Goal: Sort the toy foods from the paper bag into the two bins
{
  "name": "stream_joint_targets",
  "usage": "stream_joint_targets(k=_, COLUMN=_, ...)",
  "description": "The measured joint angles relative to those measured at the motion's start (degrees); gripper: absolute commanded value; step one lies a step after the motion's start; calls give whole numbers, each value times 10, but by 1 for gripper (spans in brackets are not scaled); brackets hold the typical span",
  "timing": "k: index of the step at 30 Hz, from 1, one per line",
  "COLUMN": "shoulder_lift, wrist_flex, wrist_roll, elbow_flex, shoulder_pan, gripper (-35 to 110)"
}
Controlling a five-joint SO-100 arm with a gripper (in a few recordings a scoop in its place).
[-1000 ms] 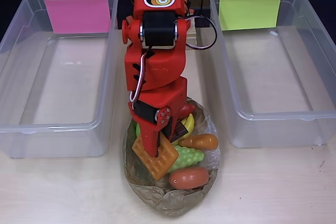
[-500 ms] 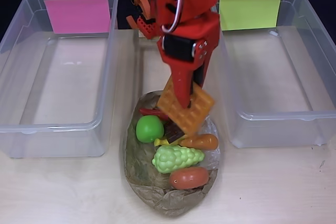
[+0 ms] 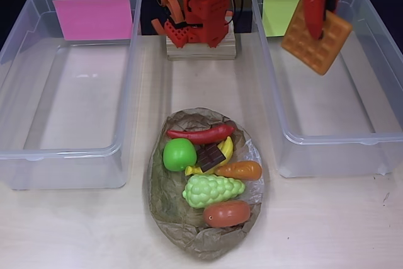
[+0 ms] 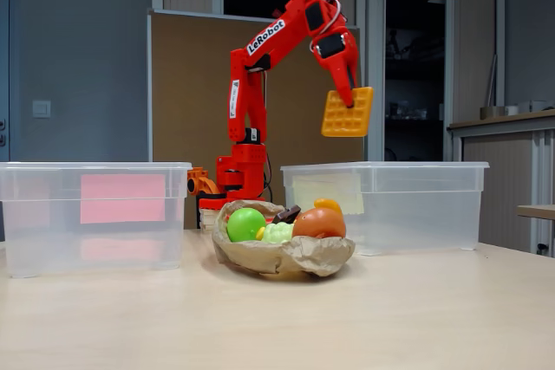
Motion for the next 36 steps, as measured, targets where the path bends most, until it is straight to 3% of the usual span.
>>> stream_joint_targets(k=4, shoulder_lift=37, wrist_flex=-39, wrist_roll=83, elbow_flex=60, shoulder_pan=-83, gripper=6)
stream_joint_targets(k=11, shoulder_lift=150, wrist_flex=-250, wrist_roll=225, elbow_flex=343, shoulder_pan=-174, gripper=6)
stream_joint_targets(k=19, shoulder_lift=190, wrist_flex=-489, wrist_roll=239, elbow_flex=613, shoulder_pan=-183, gripper=7)
stream_joint_targets(k=36, shoulder_lift=99, wrist_flex=-600, wrist_roll=238, elbow_flex=664, shoulder_pan=-249, gripper=22)
